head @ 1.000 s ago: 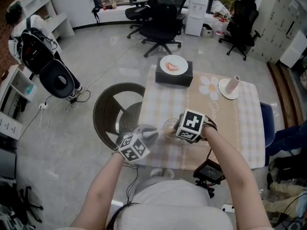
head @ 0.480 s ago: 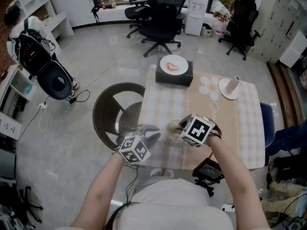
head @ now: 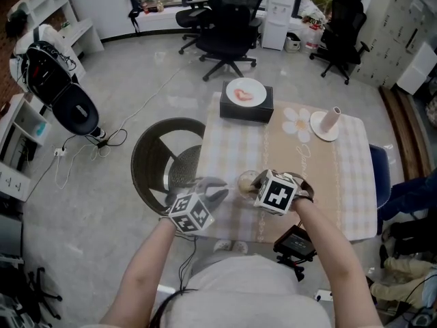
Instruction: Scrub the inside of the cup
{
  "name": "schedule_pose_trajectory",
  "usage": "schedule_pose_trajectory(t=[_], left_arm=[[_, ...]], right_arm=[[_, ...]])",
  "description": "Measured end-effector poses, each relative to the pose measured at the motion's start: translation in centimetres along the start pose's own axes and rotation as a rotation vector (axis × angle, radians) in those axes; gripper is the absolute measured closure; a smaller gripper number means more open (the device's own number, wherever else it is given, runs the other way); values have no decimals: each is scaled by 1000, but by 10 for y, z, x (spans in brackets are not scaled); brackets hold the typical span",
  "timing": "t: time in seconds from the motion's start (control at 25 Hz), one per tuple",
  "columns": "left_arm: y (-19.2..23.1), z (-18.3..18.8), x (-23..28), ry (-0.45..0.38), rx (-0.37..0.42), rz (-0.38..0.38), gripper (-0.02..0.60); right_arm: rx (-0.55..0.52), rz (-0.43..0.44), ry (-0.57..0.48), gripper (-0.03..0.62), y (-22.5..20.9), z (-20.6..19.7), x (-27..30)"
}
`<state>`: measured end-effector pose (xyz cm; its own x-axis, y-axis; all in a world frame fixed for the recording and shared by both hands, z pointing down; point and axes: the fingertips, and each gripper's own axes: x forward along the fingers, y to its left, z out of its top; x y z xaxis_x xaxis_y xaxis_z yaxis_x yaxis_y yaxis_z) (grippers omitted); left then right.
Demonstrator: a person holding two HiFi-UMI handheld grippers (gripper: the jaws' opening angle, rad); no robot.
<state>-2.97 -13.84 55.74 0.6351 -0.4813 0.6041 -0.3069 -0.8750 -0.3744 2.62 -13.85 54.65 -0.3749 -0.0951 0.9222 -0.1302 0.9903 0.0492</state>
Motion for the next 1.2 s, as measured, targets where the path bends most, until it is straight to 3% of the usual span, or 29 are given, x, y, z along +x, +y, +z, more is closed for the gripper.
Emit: schedule_pose_trajectory(t=[0.2,0.32,0.48,0.68,0.88,1.04,1.2], left_arm=[[-5,2,-1,3,25,1,525],[-4,3,-4,6,34,2,525],[-4,6,-4,1,30,2,525],[-1,14,-2,-18,9,-5,525],[-1,24,-1,-46,-13,0,526],[2,24,-2,-46,-7,-2,528],[1,22,-2,-38,-15,-2,528]], right_arm=[[111,186,-1,540,11,-3,-2],[152,223,-16,540,11,-2,-5],[119,143,-69,540,1,1,-15],[-5,-66,-86,540,-15,1,-25],[-150,-220,7,542,-21,-2,-18],[-161,-195,133,542,-21,-5,-9],[8,-59,175,542,-16,-8,-6]])
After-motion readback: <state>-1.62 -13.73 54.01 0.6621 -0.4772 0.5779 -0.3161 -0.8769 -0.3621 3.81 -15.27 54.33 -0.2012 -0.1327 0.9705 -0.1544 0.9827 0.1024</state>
